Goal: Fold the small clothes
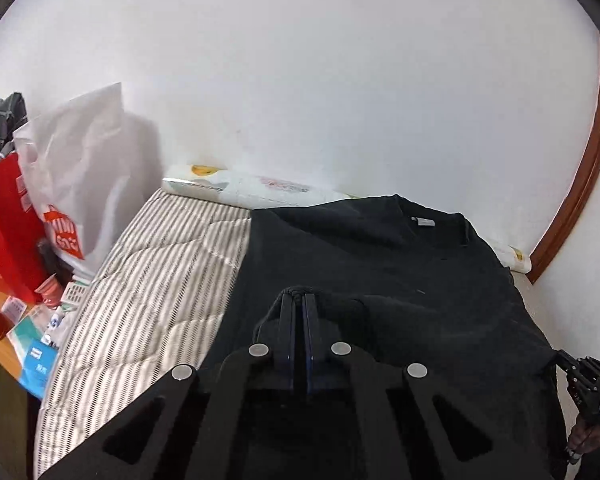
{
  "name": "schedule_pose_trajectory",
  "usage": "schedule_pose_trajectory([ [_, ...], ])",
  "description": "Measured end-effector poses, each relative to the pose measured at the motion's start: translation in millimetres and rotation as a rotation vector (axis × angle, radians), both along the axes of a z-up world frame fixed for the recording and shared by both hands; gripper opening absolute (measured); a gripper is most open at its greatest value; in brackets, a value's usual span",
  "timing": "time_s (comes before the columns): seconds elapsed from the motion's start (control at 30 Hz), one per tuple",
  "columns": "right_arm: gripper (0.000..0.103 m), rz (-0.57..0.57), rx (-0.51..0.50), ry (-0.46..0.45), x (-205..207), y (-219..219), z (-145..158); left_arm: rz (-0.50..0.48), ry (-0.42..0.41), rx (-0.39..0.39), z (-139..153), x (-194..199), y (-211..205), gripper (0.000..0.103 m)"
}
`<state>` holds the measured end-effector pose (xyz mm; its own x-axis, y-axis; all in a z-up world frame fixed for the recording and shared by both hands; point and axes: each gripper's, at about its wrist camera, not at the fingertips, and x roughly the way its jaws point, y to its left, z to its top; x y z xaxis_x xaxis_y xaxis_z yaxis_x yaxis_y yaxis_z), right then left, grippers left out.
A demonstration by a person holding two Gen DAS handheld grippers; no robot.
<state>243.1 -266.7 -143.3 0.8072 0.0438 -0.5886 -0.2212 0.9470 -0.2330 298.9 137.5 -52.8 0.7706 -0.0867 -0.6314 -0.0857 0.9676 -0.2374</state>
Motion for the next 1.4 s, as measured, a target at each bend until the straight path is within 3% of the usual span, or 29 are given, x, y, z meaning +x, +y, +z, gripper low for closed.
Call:
schedule_pose_trajectory([
  [0.23, 0.003, 0.041, 0.017, 0.074, -5, 0, -11, 0.009, 0.108, 0.024, -37, 1, 3, 0.004],
  [0.43, 0.015, 0.022, 0.190, 0.028, 0, -10, 6, 0.012, 0.187, 0.023, -56, -1, 3, 0.006],
  [0.67, 0.015, -0.105, 0.127, 0.169, 31, -10, -27, 0.018, 0.183, 0.072, -51, -14, -2, 0.007],
  [0.77, 0.017, -0.109, 0.115, 0.146, 14, -11, -20, 0.014, 0.192, 0.085, -50, -20, -5, 0.008],
  [0.83, 0.033, -0.135, 0.117, 0.139, 5, -14, -16, 0.018, 0.196, 0.084, -50, -27, -6, 0.008],
  [0.87, 0.046, -0.154, 0.121, 0.136, 0, -17, -15, 0.017, 0.196, 0.080, -49, -31, -6, 0.008],
  [0.9, 0.051, -0.163, 0.131, 0.126, -7, -20, -13, 0.022, 0.195, 0.076, -47, -37, -6, 0.008],
  [1.07, 0.051, -0.204, 0.201, 0.121, -37, -38, -8, 0.026, 0.181, 0.065, -41, -62, -9, 0.013],
  [1.4, 0.051, -0.248, 0.211, 0.093, -97, -55, 2, 0.023, 0.168, 0.130, -29, -123, -25, 0.016],
])
